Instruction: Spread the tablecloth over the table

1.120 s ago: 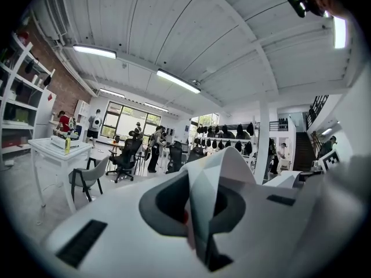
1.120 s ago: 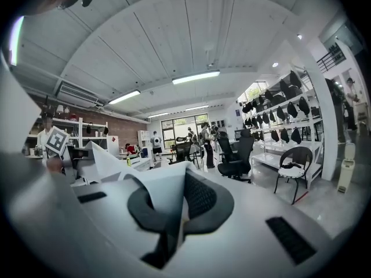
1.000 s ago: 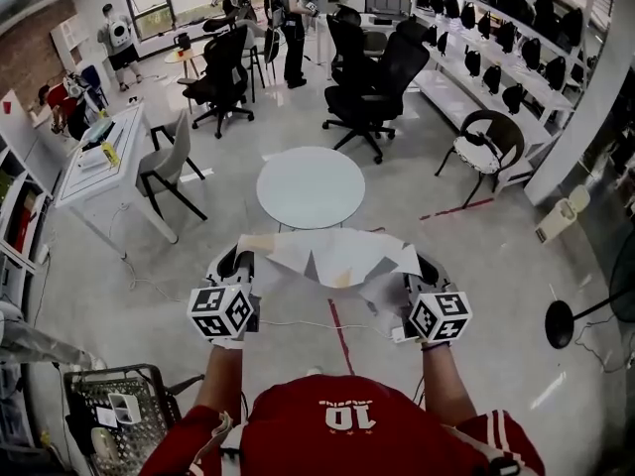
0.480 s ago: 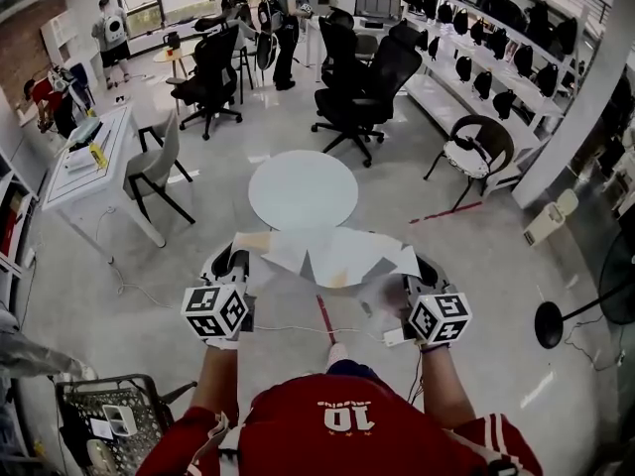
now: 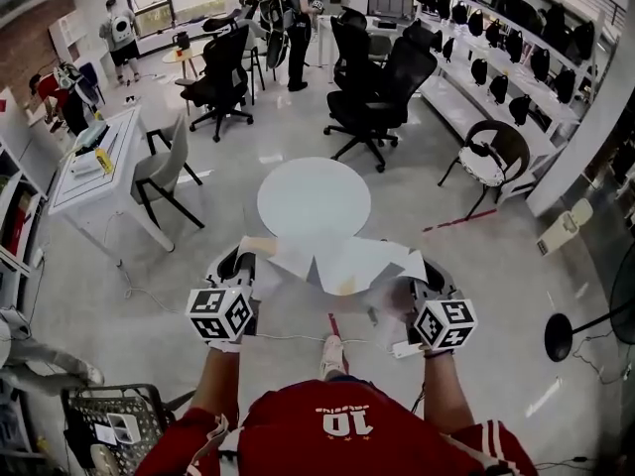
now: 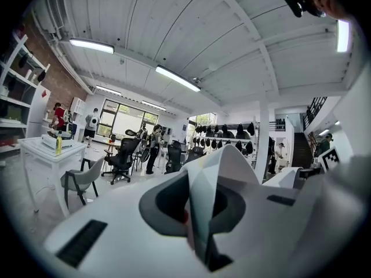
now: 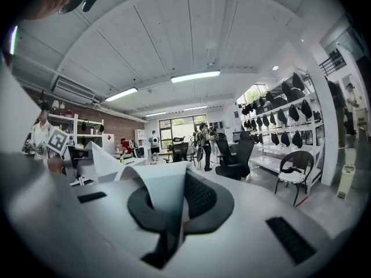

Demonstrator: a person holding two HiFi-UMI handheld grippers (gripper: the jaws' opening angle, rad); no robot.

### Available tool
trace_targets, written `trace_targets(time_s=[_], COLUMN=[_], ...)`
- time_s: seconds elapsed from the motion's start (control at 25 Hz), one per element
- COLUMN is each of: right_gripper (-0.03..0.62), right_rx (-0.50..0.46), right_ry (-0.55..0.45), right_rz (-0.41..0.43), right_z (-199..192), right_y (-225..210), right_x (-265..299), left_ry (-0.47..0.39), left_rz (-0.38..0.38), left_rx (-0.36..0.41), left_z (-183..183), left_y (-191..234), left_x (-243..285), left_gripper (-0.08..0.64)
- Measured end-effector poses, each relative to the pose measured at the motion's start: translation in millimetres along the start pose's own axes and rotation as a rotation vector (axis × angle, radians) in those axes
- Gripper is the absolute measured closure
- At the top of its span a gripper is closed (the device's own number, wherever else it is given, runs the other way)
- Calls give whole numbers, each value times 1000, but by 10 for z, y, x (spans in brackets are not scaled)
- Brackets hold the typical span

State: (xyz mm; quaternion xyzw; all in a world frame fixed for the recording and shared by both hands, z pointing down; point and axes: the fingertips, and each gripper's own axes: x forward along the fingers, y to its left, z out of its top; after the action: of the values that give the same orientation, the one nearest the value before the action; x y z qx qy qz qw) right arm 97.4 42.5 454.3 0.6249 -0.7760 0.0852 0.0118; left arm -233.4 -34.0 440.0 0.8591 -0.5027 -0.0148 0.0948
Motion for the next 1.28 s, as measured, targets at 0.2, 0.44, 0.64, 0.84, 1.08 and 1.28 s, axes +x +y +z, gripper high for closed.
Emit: trace_targets(time_s=[0.2,0.44,0.64,0.84,1.08,1.28], right_gripper=[575,575,575,575,575,575], right_rx=[8,16,21,26,42,57], right_ry=[17,35,42,28,34,20], right_rz=[17,28,41,65,98,101], right_z=[56,141,204,292,302,327], right_y=[-137,-399,-601,-853,-1187,-1336], right_x=[418,840,1125,1393,1666,1809], left_ry=[7,13,16,15,13,28], left_rz=[21,36,54,90,126,146], left_rx=[-2,-3,-6,-6,-1,18], left_z=[62,140,181,231,280,281], left_y=[183,262,339,416,348,361], left_x=[354,844,1154,1409,1774,1894], left_gripper=[548,548,548,548,548,548])
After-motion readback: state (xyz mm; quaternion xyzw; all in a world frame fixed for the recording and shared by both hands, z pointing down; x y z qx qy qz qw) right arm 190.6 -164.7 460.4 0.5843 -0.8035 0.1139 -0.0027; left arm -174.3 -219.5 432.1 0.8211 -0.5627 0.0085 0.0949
